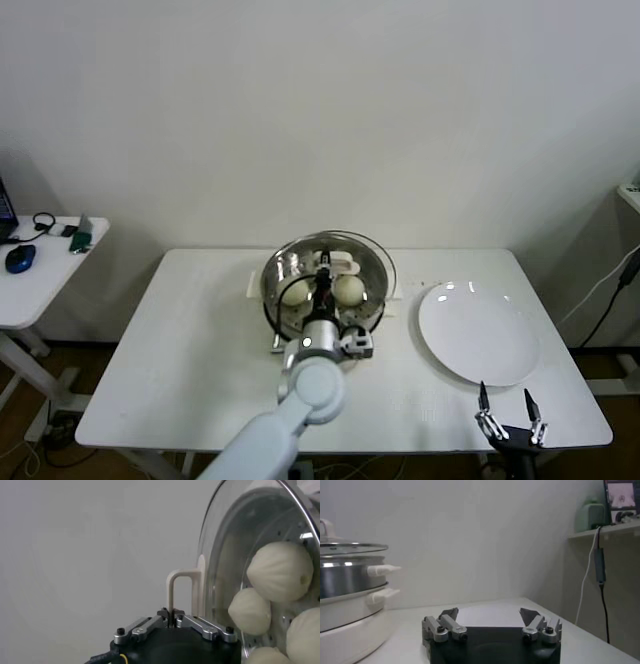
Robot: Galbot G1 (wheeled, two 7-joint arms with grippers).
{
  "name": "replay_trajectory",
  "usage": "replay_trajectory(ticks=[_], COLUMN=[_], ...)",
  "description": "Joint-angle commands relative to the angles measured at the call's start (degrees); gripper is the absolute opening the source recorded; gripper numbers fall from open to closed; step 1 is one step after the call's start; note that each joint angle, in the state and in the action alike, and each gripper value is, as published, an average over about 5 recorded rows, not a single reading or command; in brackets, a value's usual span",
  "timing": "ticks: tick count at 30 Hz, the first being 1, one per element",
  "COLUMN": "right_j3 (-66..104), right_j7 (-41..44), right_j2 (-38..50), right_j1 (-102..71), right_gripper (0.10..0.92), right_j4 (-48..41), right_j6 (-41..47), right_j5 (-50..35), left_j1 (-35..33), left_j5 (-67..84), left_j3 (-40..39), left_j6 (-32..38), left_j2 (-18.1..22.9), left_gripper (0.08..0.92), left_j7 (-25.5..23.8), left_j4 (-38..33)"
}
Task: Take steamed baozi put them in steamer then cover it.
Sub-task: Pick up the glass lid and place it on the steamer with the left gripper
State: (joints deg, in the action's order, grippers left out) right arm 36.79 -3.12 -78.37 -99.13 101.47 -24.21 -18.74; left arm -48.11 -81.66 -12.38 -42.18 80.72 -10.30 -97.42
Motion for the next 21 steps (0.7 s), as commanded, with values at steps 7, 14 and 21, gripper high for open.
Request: replay_trajectory(ticks=[7, 14, 21], right_j3=[0.09, 0.30, 0.47], right_j7=[0.35, 0.38, 0.43], right_j2=[-0.03, -0.02, -0.05], right_j1=[-0.18, -0.06, 0.11], right_gripper=[0.823, 0.823, 0.823], right_j4=[-0.31, -0.30, -0.16], right_j6=[-0.48, -0.43, -0.31], right_j5=[-0.09, -0.06, -0.06], left_j1=[-0.29, -0.54, -0.30], left_j5=[0.06, 0.11, 1.95], left_j3=[1.20, 1.19, 1.02], left_j6=[-1.07, -0.89, -0.89], left_j2=[-0.21, 0.40, -0.36], left_gripper=[0.140, 0.140, 0.140], left_j7=[1.85, 2.02, 1.43], left_j4=[3.09, 3.41, 2.40])
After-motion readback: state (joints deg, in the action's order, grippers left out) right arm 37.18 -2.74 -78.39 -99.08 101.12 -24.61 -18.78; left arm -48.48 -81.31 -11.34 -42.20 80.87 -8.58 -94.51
